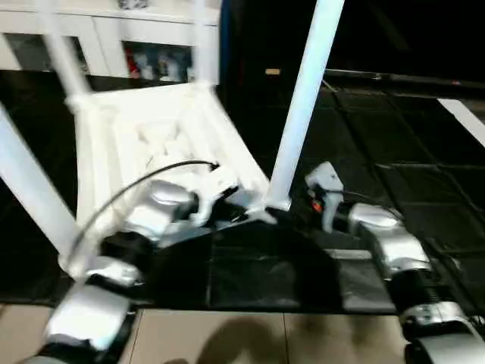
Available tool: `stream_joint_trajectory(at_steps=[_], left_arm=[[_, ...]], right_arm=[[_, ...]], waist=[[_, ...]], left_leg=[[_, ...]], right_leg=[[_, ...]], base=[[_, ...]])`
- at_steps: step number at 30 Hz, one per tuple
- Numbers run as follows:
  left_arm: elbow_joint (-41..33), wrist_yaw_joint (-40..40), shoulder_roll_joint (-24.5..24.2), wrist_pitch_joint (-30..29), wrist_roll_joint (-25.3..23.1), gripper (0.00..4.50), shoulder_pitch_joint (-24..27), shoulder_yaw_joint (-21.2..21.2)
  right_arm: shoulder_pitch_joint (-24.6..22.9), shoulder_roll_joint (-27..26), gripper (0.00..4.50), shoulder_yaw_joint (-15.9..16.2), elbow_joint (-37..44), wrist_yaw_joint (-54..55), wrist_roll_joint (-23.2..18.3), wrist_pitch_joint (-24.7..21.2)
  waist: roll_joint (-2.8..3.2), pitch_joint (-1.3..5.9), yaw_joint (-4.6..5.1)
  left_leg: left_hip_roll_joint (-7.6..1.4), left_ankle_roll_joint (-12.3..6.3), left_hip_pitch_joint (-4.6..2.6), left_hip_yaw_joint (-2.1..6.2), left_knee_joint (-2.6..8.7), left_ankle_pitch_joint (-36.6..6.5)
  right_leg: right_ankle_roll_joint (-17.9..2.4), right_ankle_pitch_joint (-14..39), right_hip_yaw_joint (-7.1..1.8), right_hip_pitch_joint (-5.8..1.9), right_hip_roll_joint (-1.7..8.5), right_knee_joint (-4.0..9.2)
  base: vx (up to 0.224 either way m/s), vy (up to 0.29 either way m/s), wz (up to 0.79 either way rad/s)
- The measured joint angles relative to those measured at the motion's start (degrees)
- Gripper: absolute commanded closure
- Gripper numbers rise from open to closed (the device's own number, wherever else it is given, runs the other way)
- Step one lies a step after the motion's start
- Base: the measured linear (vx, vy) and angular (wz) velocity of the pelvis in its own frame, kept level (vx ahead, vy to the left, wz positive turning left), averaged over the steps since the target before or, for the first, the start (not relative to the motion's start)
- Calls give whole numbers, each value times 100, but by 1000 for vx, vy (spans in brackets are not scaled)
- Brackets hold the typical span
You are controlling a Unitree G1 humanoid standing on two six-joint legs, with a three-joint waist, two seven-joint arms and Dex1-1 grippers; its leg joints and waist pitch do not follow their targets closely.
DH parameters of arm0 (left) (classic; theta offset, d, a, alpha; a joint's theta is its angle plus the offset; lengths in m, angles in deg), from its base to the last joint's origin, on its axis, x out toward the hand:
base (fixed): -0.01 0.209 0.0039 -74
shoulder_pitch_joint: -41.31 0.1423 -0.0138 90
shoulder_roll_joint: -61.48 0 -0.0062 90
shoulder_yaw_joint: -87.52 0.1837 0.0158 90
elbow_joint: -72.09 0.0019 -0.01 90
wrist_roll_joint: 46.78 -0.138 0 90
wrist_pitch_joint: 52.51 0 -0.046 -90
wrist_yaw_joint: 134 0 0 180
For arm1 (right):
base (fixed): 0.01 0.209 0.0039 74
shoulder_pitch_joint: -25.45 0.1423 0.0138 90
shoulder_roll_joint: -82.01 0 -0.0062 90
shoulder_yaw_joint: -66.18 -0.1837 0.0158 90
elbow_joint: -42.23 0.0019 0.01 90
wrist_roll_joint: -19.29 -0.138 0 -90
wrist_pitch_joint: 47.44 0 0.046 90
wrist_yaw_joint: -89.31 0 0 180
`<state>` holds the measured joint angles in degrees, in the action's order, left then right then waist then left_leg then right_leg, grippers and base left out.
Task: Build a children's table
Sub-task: Rotate leg to tighten
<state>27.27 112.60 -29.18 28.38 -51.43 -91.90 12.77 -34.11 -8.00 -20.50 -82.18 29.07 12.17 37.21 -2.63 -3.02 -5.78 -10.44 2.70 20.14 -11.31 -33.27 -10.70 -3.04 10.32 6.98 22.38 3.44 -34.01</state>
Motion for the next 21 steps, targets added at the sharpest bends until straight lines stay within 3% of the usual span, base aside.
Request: stream_joint_trajectory(at_steps=[11, 21], left_arm=[[-44, 1417, -480, 623, 45, 450, 21, 338], [-281, 2112, -621, 840, 53, 450, 71, 594]], right_arm=[[121, 380, 15, 179, -417, -1592, -249, 234], [230, 444, 15, 415, -743, -2252, -222, 480]], waist=[[-1, -1, -250], [-1, -1, -279]], left_leg=[[-4, -1, 9, -2, -15, -2], [-11, -3, 22, -5, -33, -3]], right_leg=[[0, 0, 0, -1, 1, -5], [1, 0, 0, -8, 2, -9]], base=[[0, 0, 0], [0, 0, 0]])
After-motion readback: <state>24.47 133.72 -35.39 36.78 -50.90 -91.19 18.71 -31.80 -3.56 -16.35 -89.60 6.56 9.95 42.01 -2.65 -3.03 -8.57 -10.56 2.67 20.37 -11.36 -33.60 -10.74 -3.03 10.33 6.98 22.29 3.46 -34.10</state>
